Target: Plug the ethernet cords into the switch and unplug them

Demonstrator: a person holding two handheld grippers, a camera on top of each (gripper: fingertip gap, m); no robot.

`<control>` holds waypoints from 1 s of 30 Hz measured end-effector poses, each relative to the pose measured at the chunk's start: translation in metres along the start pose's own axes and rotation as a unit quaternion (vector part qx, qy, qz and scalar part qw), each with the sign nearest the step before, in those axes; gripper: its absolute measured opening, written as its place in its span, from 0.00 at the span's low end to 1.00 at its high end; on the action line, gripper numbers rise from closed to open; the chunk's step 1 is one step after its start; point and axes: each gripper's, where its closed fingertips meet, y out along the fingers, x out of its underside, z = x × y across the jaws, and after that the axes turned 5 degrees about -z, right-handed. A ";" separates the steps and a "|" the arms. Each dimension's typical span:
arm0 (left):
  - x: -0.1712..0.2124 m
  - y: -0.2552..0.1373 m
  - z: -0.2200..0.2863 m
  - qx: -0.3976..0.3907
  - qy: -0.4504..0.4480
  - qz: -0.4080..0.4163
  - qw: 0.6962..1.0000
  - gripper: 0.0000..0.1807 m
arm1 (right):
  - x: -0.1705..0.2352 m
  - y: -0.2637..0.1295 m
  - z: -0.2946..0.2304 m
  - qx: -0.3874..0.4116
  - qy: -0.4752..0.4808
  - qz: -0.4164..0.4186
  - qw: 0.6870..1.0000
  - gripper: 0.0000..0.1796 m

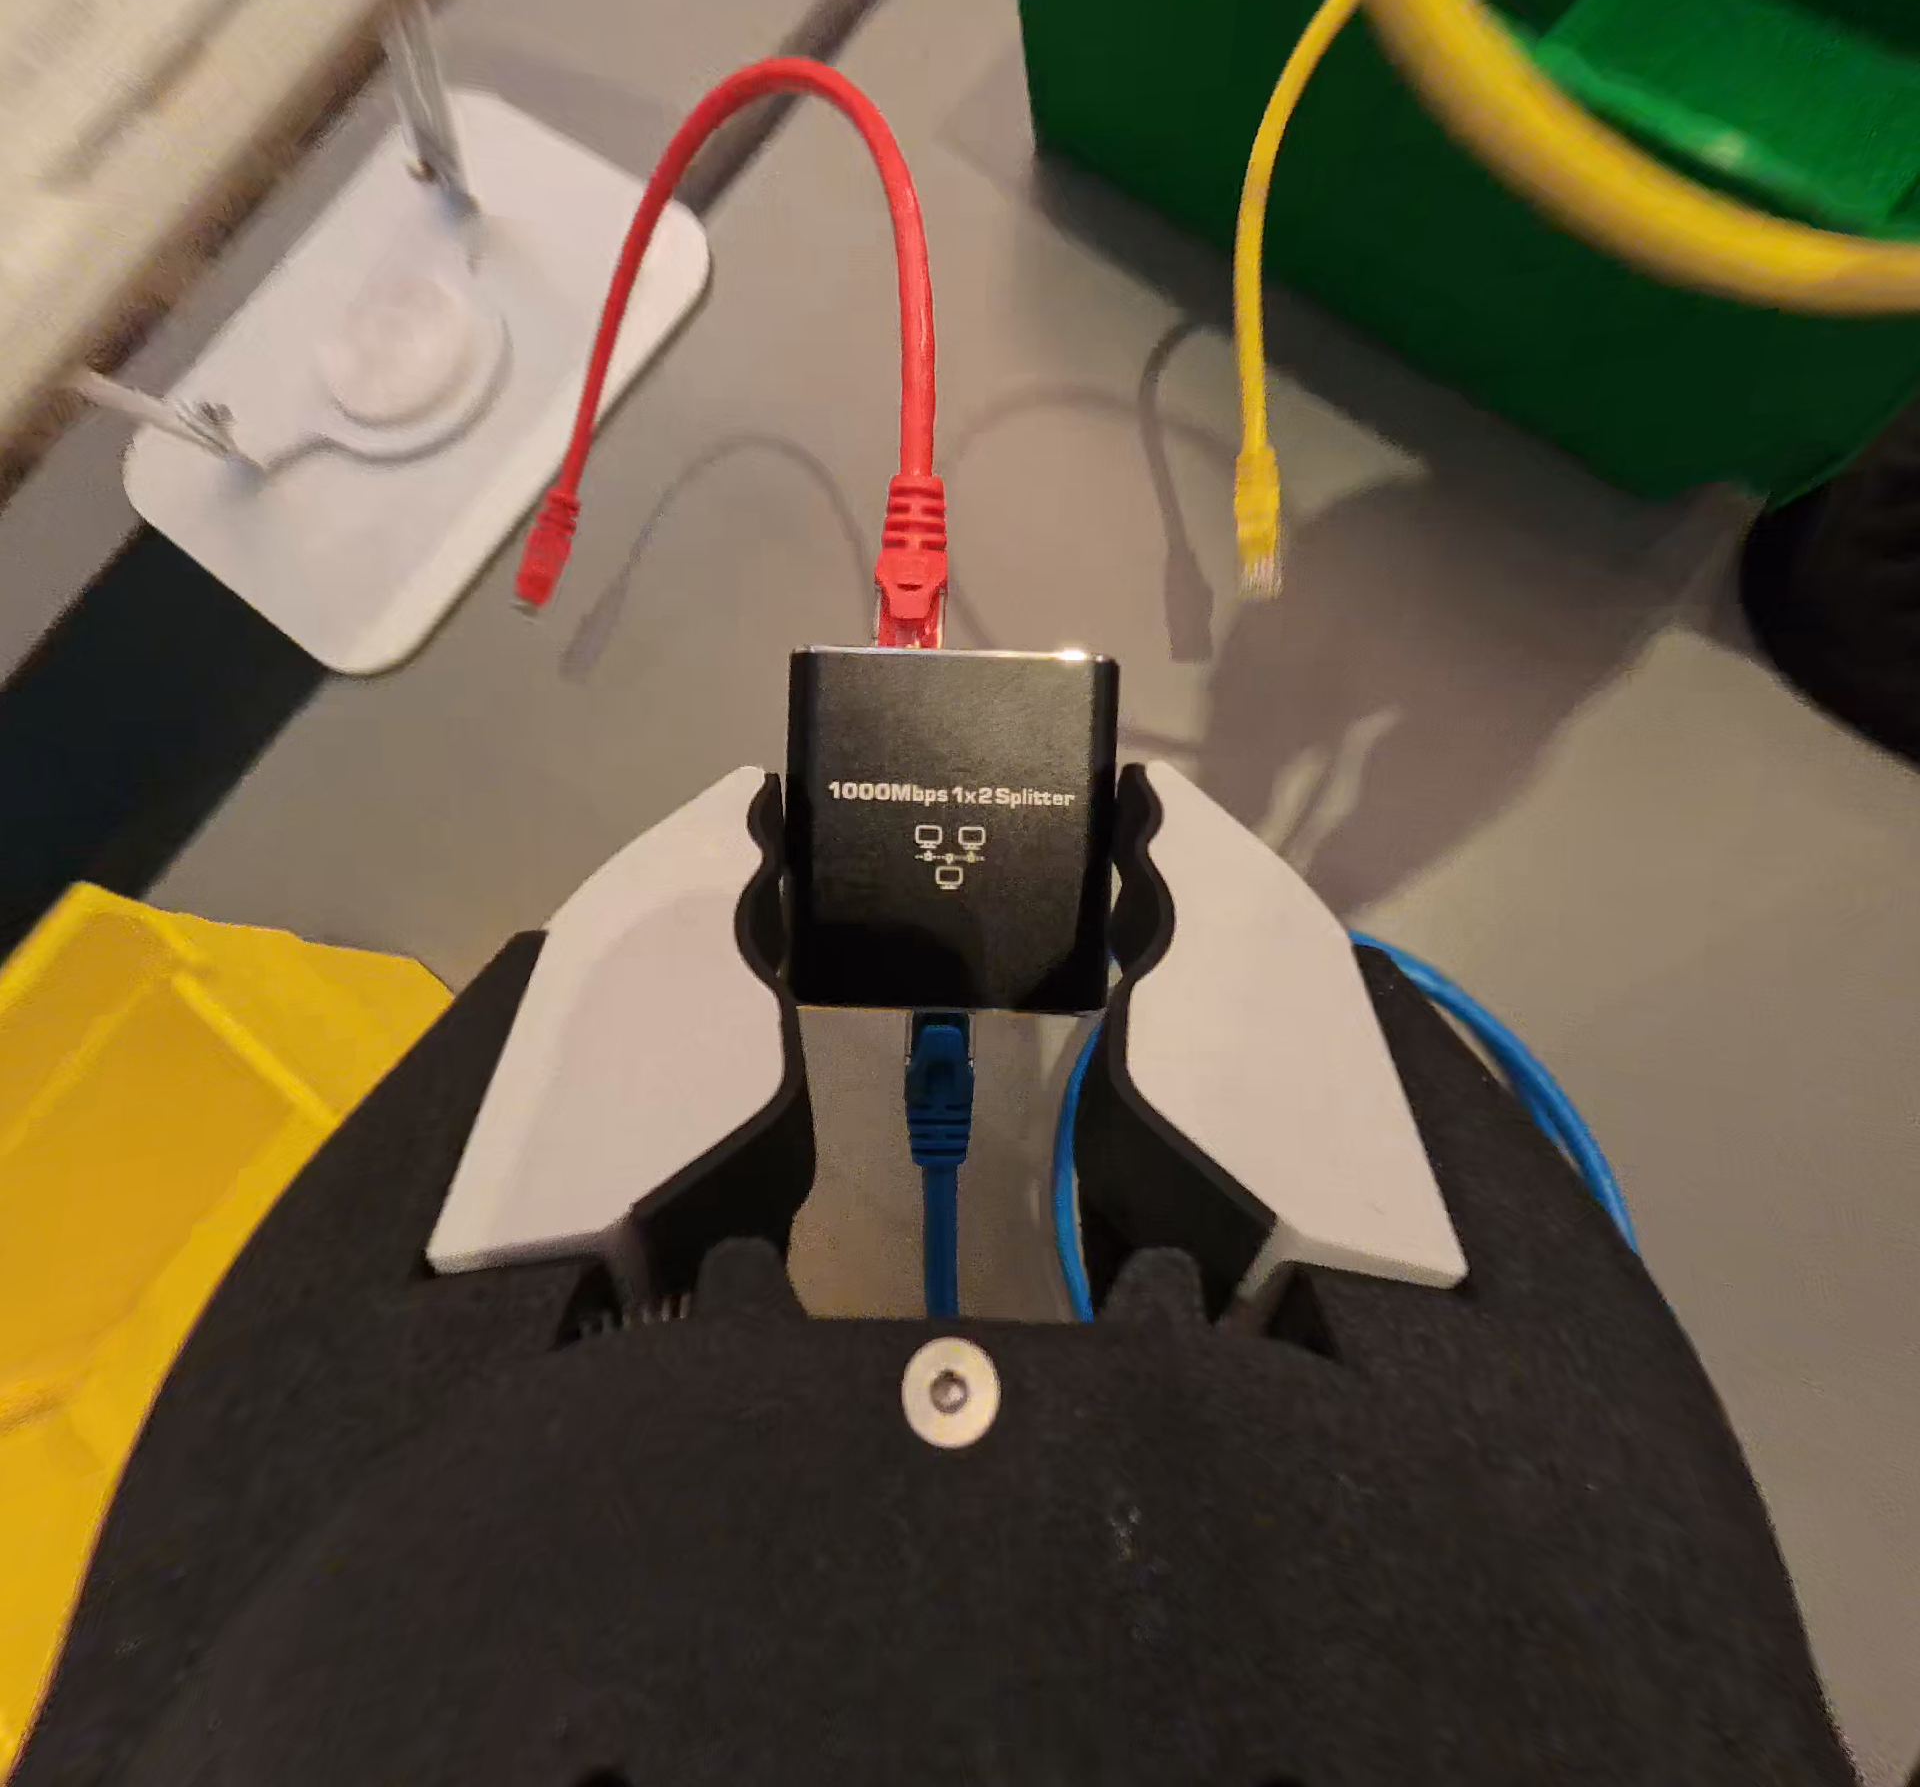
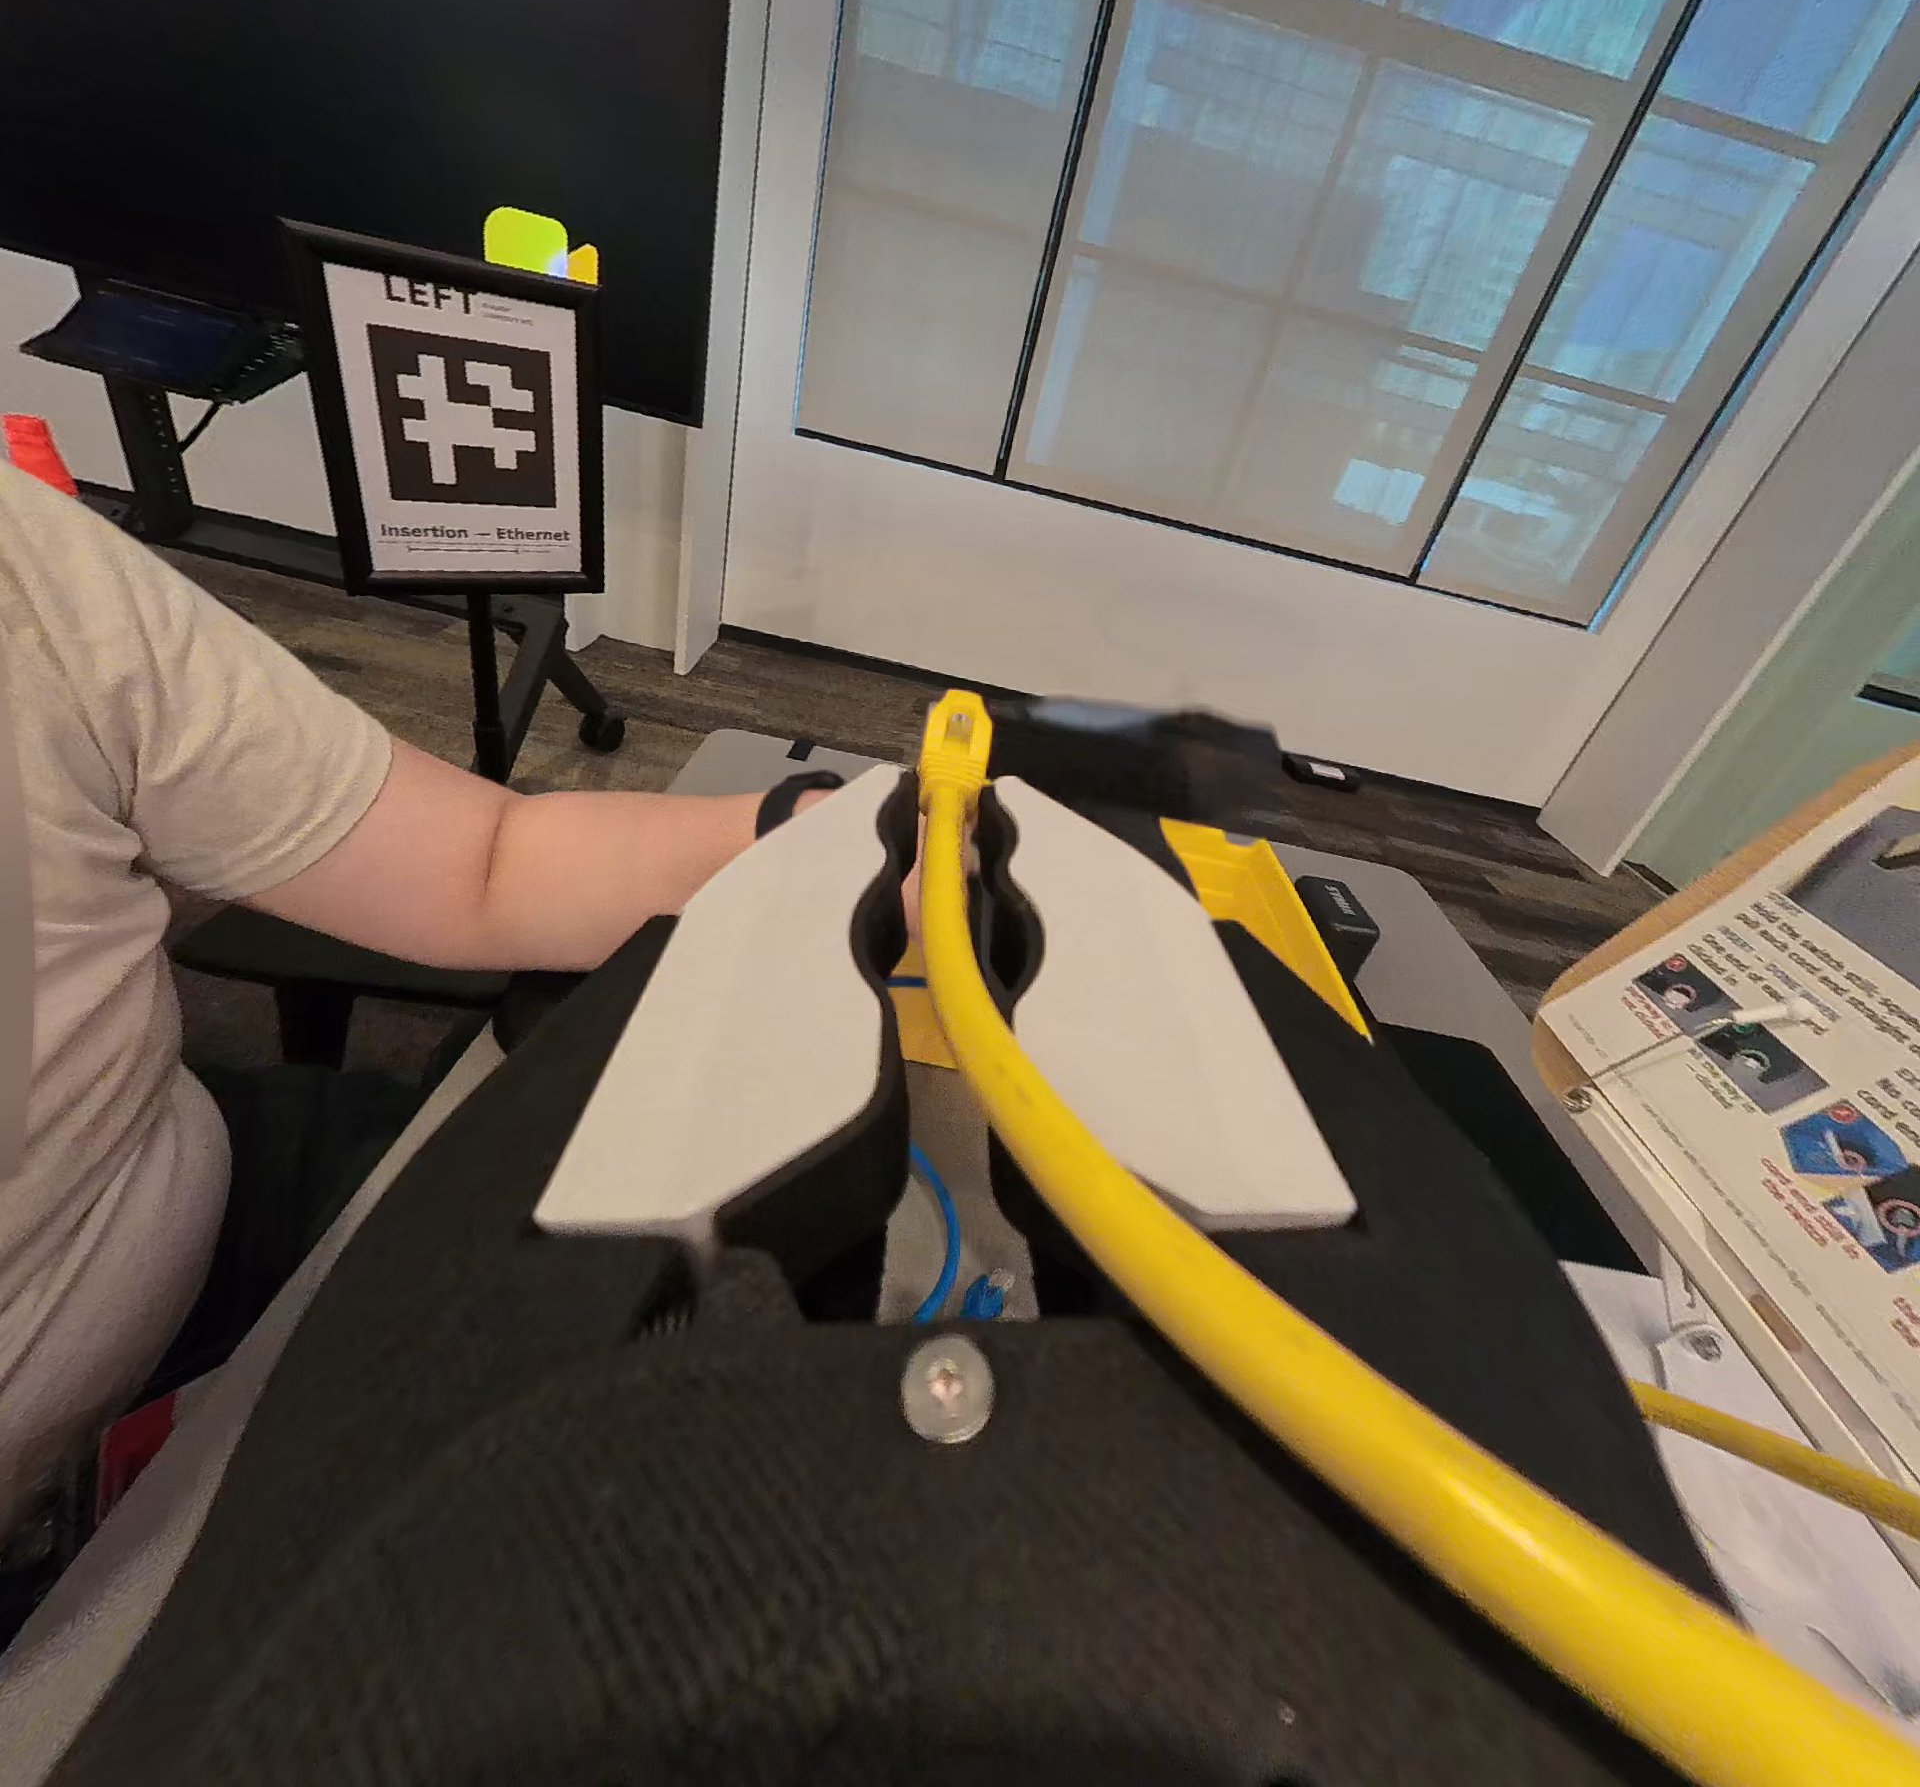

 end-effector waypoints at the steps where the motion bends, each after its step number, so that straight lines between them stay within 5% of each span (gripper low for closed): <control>1: -0.010 -0.011 -0.002 0.007 0.001 0.020 1.000 0.33 | 0.001 -0.001 0.003 0.005 0.003 0.000 1.000 0.06; 7: -0.055 -0.082 -0.007 0.079 0.040 0.160 0.983 0.33 | 0.014 -0.002 0.026 0.066 0.005 -0.021 0.998 0.07; 15: -0.049 -0.128 0.025 0.208 0.179 0.320 0.907 0.33 | 0.041 0.025 0.026 0.092 -0.033 -0.116 0.988 0.07; 30: -0.036 -0.121 0.034 0.249 0.198 0.295 0.901 0.33 | 0.049 0.044 0.020 0.123 -0.102 -0.164 0.973 0.07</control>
